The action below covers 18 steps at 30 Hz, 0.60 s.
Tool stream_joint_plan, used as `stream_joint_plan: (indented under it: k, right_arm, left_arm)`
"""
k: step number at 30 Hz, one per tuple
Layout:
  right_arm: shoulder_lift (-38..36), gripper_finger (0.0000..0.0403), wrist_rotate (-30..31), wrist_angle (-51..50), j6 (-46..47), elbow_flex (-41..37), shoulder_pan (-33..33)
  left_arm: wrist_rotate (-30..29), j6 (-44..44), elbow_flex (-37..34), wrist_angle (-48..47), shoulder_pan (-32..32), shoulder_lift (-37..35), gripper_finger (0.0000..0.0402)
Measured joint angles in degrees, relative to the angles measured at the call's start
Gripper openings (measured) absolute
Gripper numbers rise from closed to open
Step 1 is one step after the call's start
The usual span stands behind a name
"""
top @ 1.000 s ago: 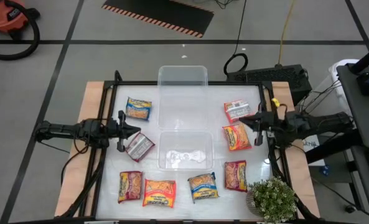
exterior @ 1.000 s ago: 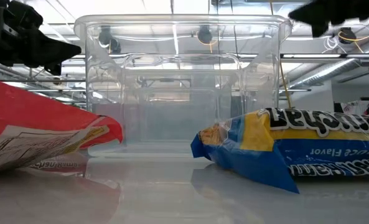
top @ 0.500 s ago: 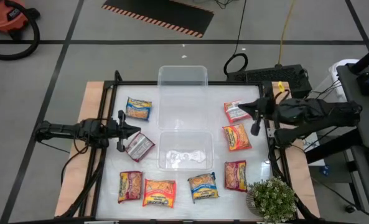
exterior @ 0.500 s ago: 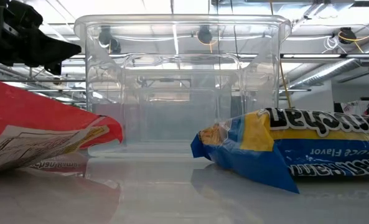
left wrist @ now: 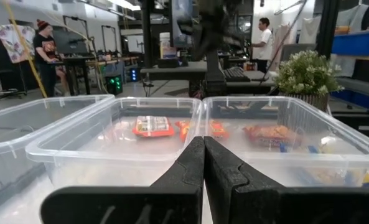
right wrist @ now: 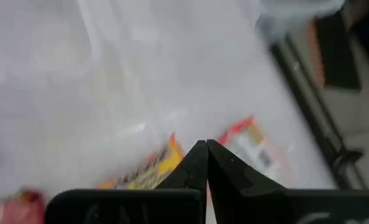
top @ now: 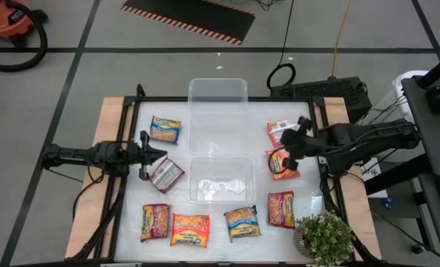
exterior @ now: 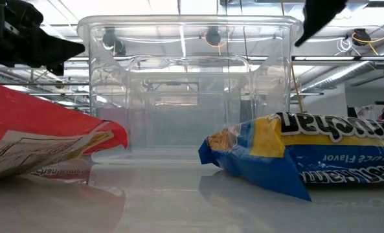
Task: Sort Maruchan noodles
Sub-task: Put the middle orange noodle pack into the top transparent bin
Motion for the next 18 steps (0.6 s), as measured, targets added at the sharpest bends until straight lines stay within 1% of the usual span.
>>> stream_joint_plan:
  k: [3,5,8,10,15,18]
  right_arm:
    - [1.2,0.0000,-4.0,-1.8,3.7,-1.4,0.0]
    - [1.4,0.0000,-6.0,-1.9,5.4,-3.0,0.0]
    - [1.4,0.0000,-9.0,-2.1,8.1,-6.3,0.0]
    - [1.4,0.0003,-10.5,-2.1,9.8,-8.9,0.0]
    - [1.4,0.0026,-13.8,-0.9,12.8,-15.4,0.0]
    - [1.4,0.0046,-15.6,0.0,14.5,-18.6,0.0]
  left_arm:
    - [-0.7,-2.4,0.0,1.5,0.0,0.0,0.0006]
    - [-1.3,-1.7,0.0,3.8,0.0,0.0,0.0006]
    - [-2.0,-2.9,0.0,7.4,0.0,0.0,0.0006]
    - [-2.6,-4.5,0.8,8.1,0.0,0.1,0.0006]
    - [-3.6,-5.7,5.8,5.6,0.0,3.9,0.0006]
    - [-7.1,-5.7,11.4,1.8,0.0,8.5,0.0006]
